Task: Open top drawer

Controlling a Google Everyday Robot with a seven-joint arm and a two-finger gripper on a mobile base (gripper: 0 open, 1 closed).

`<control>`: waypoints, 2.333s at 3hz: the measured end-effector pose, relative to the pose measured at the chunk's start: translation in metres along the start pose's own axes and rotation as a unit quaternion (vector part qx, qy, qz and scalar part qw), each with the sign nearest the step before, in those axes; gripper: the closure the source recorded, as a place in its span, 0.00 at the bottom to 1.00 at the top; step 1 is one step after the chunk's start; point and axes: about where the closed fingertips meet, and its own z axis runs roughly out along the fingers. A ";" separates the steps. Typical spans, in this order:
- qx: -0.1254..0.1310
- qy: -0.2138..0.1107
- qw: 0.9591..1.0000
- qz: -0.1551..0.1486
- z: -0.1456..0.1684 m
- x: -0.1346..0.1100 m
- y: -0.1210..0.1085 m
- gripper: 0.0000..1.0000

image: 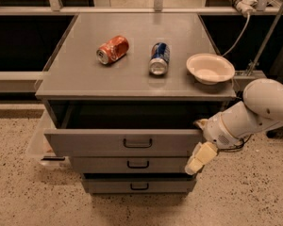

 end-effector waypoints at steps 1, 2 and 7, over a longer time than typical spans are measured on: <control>-0.043 0.016 0.998 0.039 -0.013 0.002 0.028 0.00; -0.043 0.016 0.998 0.039 -0.013 0.002 0.028 0.00; -0.063 0.103 0.992 0.045 -0.013 0.027 0.071 0.00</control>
Offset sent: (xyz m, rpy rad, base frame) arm -0.0215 -0.0003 0.0114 0.0052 0.0921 -0.0121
